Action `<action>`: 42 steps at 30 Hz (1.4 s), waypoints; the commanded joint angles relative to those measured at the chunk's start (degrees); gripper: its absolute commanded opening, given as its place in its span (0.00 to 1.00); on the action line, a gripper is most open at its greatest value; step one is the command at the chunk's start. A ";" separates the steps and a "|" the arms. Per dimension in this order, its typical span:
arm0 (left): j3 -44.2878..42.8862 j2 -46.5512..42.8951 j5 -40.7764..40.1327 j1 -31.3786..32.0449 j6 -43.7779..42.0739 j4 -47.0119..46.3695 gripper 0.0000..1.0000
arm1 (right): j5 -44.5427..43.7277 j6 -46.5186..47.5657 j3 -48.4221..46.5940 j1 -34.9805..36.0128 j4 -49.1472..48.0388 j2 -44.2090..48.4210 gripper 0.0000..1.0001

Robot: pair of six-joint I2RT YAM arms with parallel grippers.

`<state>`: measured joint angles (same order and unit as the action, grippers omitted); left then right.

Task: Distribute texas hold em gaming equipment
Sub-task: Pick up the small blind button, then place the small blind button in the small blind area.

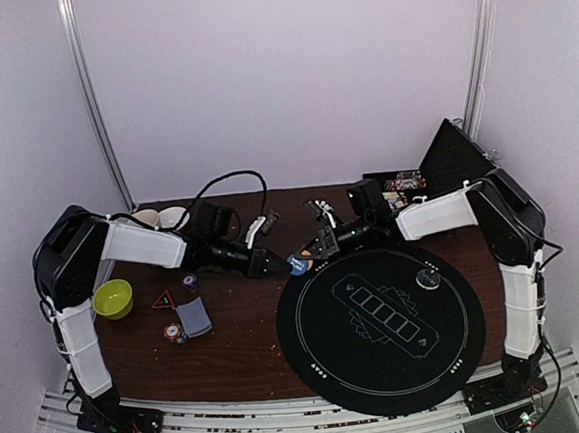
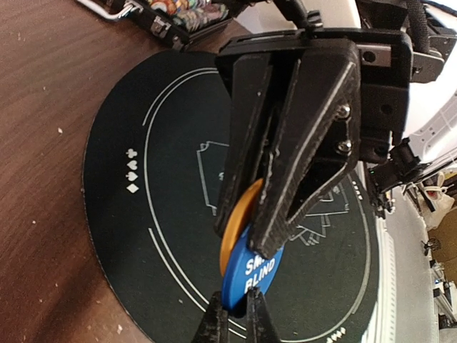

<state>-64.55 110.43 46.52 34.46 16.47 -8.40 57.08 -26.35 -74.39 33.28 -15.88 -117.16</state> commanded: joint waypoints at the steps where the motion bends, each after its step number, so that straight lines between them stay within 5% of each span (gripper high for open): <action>1: -2.46 4.83 -5.25 -2.00 -4.16 0.69 0.00 | -2.42 0.90 0.84 -4.47 5.61 -3.99 0.06; 19: -5.63 12.99 -7.86 -2.00 -8.02 5.44 0.00 | -2.57 4.78 1.44 -9.52 7.80 -12.63 0.12; 27: -4.16 8.88 -7.31 -1.28 -10.01 6.32 0.00 | -1.87 4.46 0.51 -9.64 9.61 -9.74 0.00; 42: -3.55 -3.62 -14.95 19.15 -13.69 19.54 0.00 | -11.80 10.67 -1.35 -10.06 26.46 4.69 0.00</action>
<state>-67.35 108.29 34.37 48.45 3.51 7.62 49.47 -18.50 -74.65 23.64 3.88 -116.97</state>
